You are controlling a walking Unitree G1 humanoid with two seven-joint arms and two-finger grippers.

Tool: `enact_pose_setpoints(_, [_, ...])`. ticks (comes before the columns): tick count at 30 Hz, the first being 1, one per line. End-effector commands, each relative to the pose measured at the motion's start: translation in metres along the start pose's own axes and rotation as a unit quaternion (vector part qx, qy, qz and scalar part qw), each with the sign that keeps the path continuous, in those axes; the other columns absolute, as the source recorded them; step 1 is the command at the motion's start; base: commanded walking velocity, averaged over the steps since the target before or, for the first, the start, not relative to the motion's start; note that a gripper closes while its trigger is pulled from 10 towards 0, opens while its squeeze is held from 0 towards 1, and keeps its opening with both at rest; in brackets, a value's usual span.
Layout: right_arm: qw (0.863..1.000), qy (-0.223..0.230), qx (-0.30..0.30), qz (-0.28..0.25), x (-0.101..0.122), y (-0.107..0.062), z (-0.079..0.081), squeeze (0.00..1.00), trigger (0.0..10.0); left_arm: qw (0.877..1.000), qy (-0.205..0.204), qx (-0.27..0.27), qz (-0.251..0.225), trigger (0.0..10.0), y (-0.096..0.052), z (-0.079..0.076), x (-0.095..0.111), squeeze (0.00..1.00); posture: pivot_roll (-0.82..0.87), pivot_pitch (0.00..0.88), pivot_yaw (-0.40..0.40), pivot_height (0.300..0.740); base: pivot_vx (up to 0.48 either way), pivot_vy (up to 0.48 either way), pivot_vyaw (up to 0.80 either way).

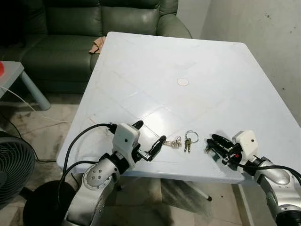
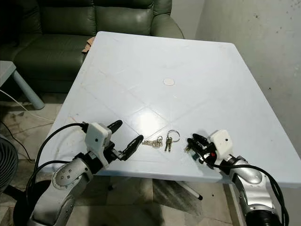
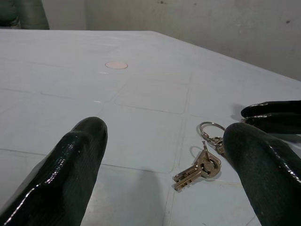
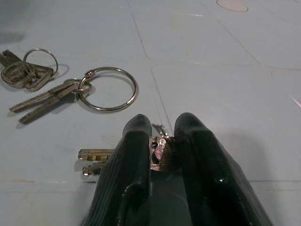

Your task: Hang keys on a hook

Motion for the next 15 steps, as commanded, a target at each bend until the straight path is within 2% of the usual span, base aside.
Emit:
enact_pose_setpoints(1, [1.000, -0.006, -0.007, 0.008, -0.0025, -0.0045, -0.0056, 0.00, 10.0, 1.000, -0.003, -0.004, -0.004, 10.0, 0.0002, -0.0036, 0.0029, 0.00, -0.09, 0.137, -0.042, 0.740, 0.000, 0.000, 0.00])
enact_pose_setpoints(7, [1.000, -0.006, -0.013, 0.007, -0.0027, -0.0052, -0.0064, 0.00, 9.9, 1.000, -0.004, -0.004, -0.004, 10.0, -0.0002, -0.0038, 0.0029, 0.00, -0.09, 0.143, -0.039, 0.740, 0.000, 0.000, 0.00])
enact_pose_setpoints(8, [1.000, -0.005, -0.014, 0.007, -0.0030, -0.0051, -0.0065, 0.00, 4.9, 1.000, -0.004, -0.004, -0.005, 10.0, -0.0001, -0.0042, 0.0030, 0.00, -0.09, 0.143, -0.039, 0.740, 0.000, 0.000, 0.00])
enact_pose_setpoints(11, [1.000, -0.005, -0.019, 0.006, -0.0032, -0.0052, -0.0077, 0.00, 4.9, 1.000, -0.006, -0.005, -0.005, 10.0, 0.0001, -0.0048, 0.0031, 0.00, -0.09, 0.145, -0.040, 0.740, 0.000, 0.000, 0.00])
enact_pose_setpoints(12, [1.000, -0.005, -0.020, 0.006, -0.0033, -0.0051, -0.0087, 0.00, 2.3, 1.000, -0.007, -0.006, -0.005, 10.0, 0.0002, -0.0054, 0.0033, 0.00, -0.09, 0.145, -0.040, 0.740, 0.000, 0.000, 0.00])
enact_pose_setpoints(13, [1.000, -0.004, -0.020, 0.006, -0.0034, -0.0051, -0.0089, 0.00, 3.3, 1.000, -0.007, -0.006, -0.005, 10.0, 0.0002, -0.0055, 0.0033, 0.00, -0.09, 0.145, -0.040, 0.740, 0.000, 0.000, 0.00])
enact_pose_setpoints(14, [1.000, -0.005, -0.021, 0.007, -0.0033, -0.0052, -0.0093, 0.00, 9.3, 1.000, -0.008, -0.007, -0.005, 10.0, 0.0003, -0.0056, 0.0032, 0.00, -0.09, 0.145, -0.040, 0.740, 0.000, 0.000, 0.00])
enact_pose_setpoints(15, [1.000, -0.006, -0.021, 0.007, -0.0033, -0.0053, -0.0096, 0.00, 9.3, 1.000, -0.008, -0.007, -0.005, 10.0, 0.0003, -0.0057, 0.0032, 0.00, -0.09, 0.145, -0.040, 0.740, 0.000, 0.000, 0.00])
Point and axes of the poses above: a point about 5 cm out from each wrist's last joint towards the gripper, its own y axis pointing out of the wrist towards the gripper, its own x axis along the axis of the wrist's last joint, z = x × y, the point moved 3 cm from there along y, pointing out of the wrist towards the gripper, and after that the axes turned 8 degrees about -y, right-handed, at the moved point
